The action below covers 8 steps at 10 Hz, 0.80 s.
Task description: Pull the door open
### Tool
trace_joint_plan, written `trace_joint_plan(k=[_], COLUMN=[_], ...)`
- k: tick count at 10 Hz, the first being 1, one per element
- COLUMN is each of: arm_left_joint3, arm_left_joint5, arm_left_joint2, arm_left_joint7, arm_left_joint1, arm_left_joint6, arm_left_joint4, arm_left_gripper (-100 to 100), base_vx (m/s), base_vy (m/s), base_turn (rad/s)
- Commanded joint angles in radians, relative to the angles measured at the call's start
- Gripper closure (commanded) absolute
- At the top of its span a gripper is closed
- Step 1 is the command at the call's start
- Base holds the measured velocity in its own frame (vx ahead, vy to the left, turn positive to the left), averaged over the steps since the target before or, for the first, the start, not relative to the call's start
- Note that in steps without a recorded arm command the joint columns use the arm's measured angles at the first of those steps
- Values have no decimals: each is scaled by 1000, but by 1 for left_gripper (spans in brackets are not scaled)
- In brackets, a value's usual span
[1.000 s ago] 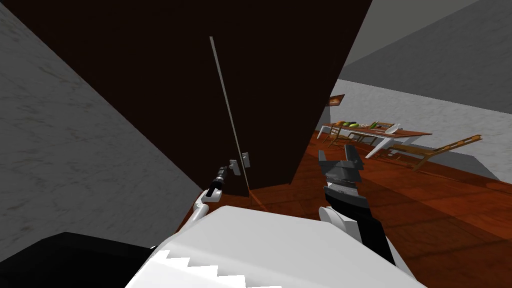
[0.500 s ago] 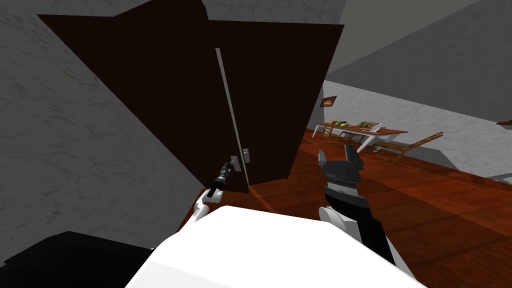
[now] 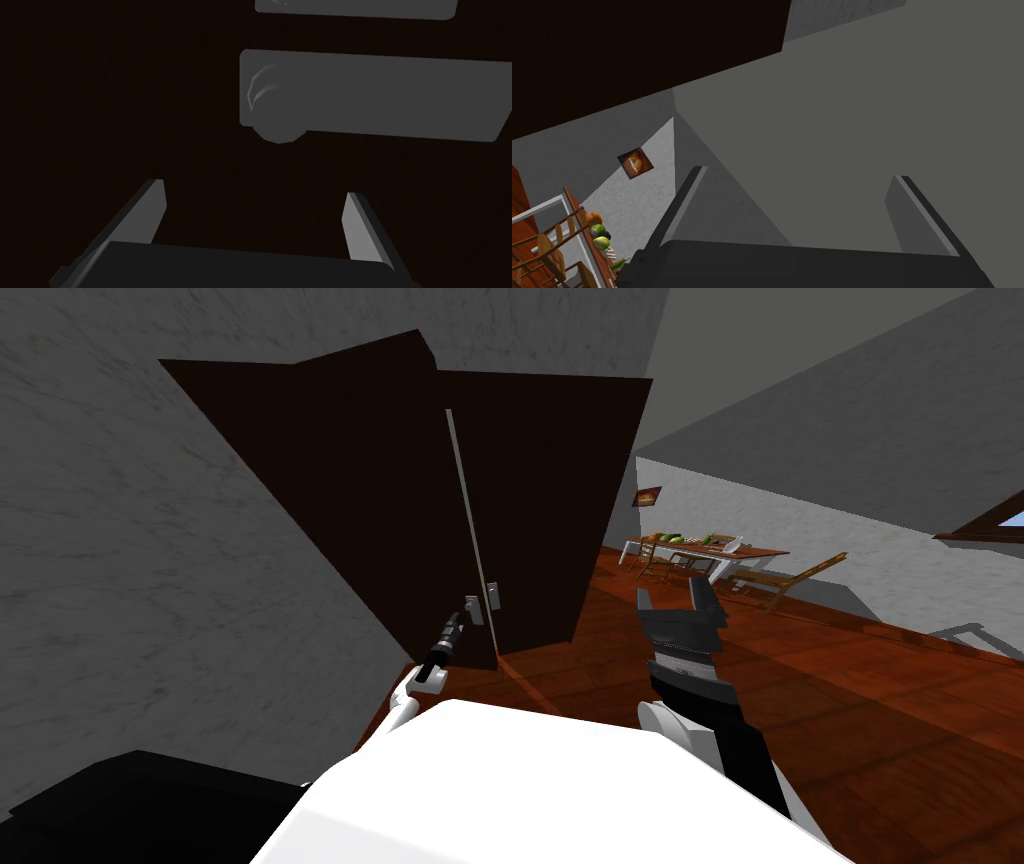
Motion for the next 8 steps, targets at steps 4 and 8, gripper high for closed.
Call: trace_joint_plan(k=[4, 8], arm_left_joint3=[16, 16], arm_left_joint5=[1, 0], arm_left_joint2=[-11, -14], arm_left_joint7=[-12, -14], arm_left_joint1=[-27, -28], arm_left_joint6=[0, 1], arm_left_joint4=[31, 28], arm_left_gripper=[-100, 100], base_vx=[195, 64], base_vy=[38, -3], base_turn=[-26, -20])
